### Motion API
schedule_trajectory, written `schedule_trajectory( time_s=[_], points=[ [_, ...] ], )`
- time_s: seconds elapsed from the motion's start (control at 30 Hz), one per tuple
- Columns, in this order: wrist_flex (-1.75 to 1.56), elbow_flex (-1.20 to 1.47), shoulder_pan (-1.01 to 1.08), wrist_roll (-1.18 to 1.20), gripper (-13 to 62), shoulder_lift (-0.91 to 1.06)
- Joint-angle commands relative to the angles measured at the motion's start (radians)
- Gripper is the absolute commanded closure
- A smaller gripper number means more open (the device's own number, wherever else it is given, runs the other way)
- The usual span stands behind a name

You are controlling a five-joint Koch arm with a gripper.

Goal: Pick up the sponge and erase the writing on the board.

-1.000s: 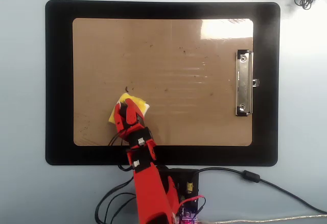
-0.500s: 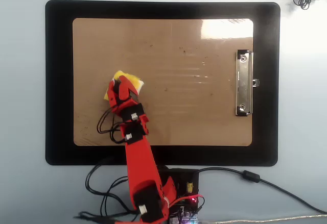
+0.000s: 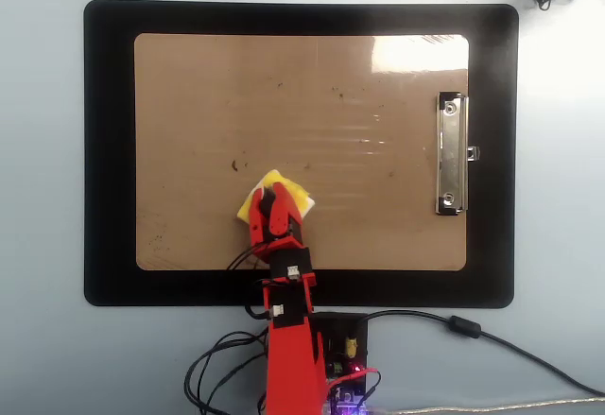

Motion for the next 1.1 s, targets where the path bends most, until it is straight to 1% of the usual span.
schedule_trajectory(
  time_s=[0.0,0.1,0.2,0.23,0.27,0.33,0.37,0.43,0.47,0.53,0.6,0.67,0.73,0.8,0.9,0.93,0.97,1.0,1.07],
  points=[
    [-0.021,-0.012,0.135,0.061,57.4,0.048],
    [-0.021,-0.018,0.244,0.120,57.4,0.060],
    [-0.025,-0.021,0.242,0.114,57.4,0.049],
    [-0.026,-0.025,0.209,0.094,57.4,0.038],
    [-0.032,-0.037,0.127,0.052,57.4,0.023],
    [-0.026,-0.123,-0.147,-0.109,57.4,-0.067],
    [-0.026,-0.167,-0.222,-0.193,57.4,-0.127],
    [-0.032,-0.267,-0.235,-0.337,57.4,-0.273],
    [-0.037,-0.298,-0.221,-0.362,57.4,-0.333],
    [-0.044,-0.307,-0.114,-0.293,57.4,-0.354],
    [-0.051,-0.282,0.051,-0.120,57.4,-0.324],
    [-0.046,-0.275,0.213,0.124,57.4,-0.250],
    [-0.044,-0.275,0.321,0.272,57.4,-0.221],
    [-0.044,-0.267,0.387,0.313,57.4,-0.212],
    [-0.052,-0.256,0.387,0.310,57.4,-0.227],
    [-0.057,-0.255,0.351,0.293,57.4,-0.236],
    [-0.064,-0.256,0.259,0.253,57.4,-0.249],
    [-0.080,-0.265,0.110,0.179,57.4,-0.270],
    [-0.100,-0.272,-0.086,0.051,57.4,-0.322]
  ],
)
